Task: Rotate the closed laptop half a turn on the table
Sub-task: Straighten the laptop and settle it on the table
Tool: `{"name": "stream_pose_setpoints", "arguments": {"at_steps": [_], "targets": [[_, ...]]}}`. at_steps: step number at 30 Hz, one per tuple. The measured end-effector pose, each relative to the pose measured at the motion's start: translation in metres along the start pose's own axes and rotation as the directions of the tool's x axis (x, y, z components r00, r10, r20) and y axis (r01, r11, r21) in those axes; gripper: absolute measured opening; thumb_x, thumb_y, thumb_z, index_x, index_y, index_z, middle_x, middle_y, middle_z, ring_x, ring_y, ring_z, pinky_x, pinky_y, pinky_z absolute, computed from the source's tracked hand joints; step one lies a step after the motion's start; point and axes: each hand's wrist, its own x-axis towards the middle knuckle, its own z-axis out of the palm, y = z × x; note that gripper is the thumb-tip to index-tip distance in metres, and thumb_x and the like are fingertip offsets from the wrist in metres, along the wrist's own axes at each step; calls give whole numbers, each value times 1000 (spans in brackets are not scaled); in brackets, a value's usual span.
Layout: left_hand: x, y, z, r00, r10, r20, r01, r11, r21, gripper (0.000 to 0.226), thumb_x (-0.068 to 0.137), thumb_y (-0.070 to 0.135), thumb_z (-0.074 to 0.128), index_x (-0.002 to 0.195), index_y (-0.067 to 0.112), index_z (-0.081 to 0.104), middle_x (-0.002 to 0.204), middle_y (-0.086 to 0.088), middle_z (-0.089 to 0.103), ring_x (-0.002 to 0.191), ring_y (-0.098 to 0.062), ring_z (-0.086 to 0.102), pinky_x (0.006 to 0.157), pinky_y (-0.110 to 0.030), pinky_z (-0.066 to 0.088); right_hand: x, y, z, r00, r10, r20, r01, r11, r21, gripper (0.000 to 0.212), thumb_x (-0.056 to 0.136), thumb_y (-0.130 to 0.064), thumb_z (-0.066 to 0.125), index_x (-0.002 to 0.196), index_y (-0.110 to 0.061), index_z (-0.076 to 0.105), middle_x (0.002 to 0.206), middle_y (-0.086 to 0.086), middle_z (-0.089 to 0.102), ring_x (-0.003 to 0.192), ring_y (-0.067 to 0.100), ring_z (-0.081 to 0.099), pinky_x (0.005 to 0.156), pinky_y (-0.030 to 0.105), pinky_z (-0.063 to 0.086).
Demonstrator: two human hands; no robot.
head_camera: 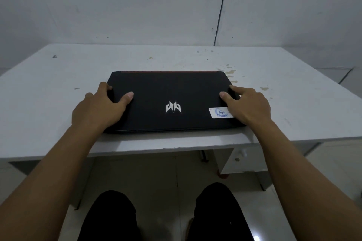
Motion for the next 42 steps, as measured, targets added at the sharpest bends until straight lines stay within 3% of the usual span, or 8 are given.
{"name": "stream_pose_setpoints", "arguments": {"at_steps": [13,24,28,32,35,37,39,42], "targets": [[-28,-10,-9,1000,-30,9,30,999,26,91,76,91,33,143,29,37,123,-18,55,104,-40,60,74,-42,44,-28,4,0,999,-35,-18,34,998,-55,60,95,-65,48,148,-36,54,135,2,67,121,29,60,86,36,42],[-43,-8,-17,997,-48,58,45,998,53,93,77,90,29,150,32,33,134,-22,44,110,-44,57,76,-43,41,-33,8,5,999,-46,-10,44,988,-147,61,96,-67,40,150,-41,49,124,3,71,112,28,63,75,34,40],[-54,-9,-22,994,-53,99,51,998,25,104,69,97,28,156,41,29,138,-21,35,118,-48,52,92,-51,45,-38,11,5,998,-50,32,53,995,-83,64,96,-67,43,153,-39,45,130,6,66,120,29,58,87,38,45],[-72,-30,-33,983,103,149,-79,984,-160,110,45,103,51,145,58,39,120,-6,38,122,-33,42,101,-49,43,-62,28,5,991,-131,14,128,980,154,78,76,-83,57,144,-45,55,126,4,51,121,25,51,103,45,46],[-83,-54,-33,945,266,192,-208,938,-278,116,30,87,80,138,68,40,136,6,39,130,-20,42,106,-42,42,-79,39,0,959,-254,129,205,931,303,97,53,-87,73,142,-52,54,146,-7,42,132,13,45,106,36,47],[-88,-61,-25,929,347,125,-288,894,-342,114,33,72,91,137,65,46,144,14,42,131,-10,44,104,-32,41,-81,43,-5,925,-325,197,255,914,315,115,40,-84,82,145,-51,49,149,-14,38,133,6,42,104,28,46],[-88,-62,-17,925,381,18,-349,865,-361,105,38,61,92,136,57,53,144,14,48,124,-3,47,99,-24,40,-79,45,-5,908,-365,204,305,912,275,123,37,-79,88,149,-50,45,152,-13,36,136,5,40,107,30,44],[-86,-61,-12,921,385,-68,-382,851,-362,100,40,56,91,134,54,57,140,15,53,118,1,49,96,-23,42,-78,49,4,909,-399,117,361,897,255,114,48,-67,91,151,-44,46,150,-11,41,133,7,44,106,35,49]]}}
